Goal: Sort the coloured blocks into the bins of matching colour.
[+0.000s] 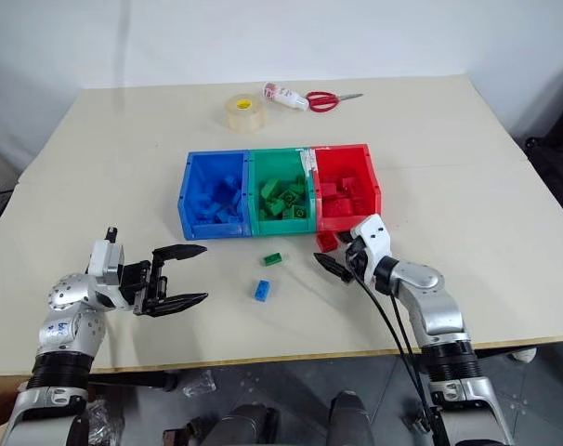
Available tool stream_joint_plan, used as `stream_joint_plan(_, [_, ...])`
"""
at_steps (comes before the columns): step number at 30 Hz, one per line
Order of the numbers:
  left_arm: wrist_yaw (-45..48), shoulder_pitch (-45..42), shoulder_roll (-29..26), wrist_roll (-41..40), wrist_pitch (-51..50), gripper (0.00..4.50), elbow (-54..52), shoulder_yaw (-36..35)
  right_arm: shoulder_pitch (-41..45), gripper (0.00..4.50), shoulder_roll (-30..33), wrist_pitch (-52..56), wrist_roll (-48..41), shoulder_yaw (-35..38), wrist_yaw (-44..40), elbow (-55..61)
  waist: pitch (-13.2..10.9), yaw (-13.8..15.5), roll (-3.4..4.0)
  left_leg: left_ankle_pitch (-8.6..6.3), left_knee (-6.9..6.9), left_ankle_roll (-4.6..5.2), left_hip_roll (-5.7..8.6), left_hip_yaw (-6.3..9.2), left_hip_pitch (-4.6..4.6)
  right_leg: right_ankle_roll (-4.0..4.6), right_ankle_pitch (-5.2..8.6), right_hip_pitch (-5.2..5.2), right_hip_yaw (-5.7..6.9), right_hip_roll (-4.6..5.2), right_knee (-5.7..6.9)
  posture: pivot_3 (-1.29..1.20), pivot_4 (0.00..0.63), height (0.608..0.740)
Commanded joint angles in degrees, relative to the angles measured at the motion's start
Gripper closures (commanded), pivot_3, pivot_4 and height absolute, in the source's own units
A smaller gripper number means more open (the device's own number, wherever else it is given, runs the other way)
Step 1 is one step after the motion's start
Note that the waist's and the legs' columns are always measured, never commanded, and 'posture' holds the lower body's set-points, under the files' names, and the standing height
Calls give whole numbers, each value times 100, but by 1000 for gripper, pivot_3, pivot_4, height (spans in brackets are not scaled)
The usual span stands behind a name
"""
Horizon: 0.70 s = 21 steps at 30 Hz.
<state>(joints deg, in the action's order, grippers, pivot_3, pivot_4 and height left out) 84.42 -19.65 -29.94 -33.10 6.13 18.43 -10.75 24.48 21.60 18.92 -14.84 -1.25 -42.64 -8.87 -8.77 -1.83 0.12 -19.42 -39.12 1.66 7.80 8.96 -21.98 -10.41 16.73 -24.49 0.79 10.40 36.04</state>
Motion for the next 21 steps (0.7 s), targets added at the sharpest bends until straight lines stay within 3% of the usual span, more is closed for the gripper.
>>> stream_joint_plan(1, [-24, 71, -54, -91, 1, 0, -197, -111, -47, 1945, -67, 78, -98, -5, -20, 80, 0, 0, 0, 0, 1, 0, 0, 0, 0, 0, 0, 0, 0, 0, 0, 0, 150, 740])
stream_joint_plan(4, [-23, 74, -44, -91, 9, 0, -189, -101, -91, 2994, -35, 68, -123, 29, -34, 146, 0, 4, 0, 0, 1, 0, 1, 0, 0, 0, 0, 0, 0, 0, 0, 0, 150, 740])
stream_joint_plan(13, [5, 15, -7, -78, 37, 0, -120, -68, -492, 3042, 298, 504, -450, 173, -231, 1176, 0, 16, 0, 0, 0, 0, 3, 0, 0, 0, 0, 0, -2, 1, -1, 0, 150, 740])
stream_joint_plan(17, [32, 7, -8, -77, 40, 0, -95, -65, -802, 3042, 907, 940, -811, 423, -550, 2132, -2, 42, 3, 0, 2, 1, 6, 6, -1, 0, 0, 0, -2, 3, -2, 0, 150, 740])
stream_joint_plan(21, [90, -32, -8, -74, 32, 0, -40, -51, -397, 3042, 1318, 1112, -1029, 769, -534, 2278, -2, 18, 2, -2, -1, 4, 7, 1, -2, 0, 0, 3, -5, 4, -6, 0, 150, 740])
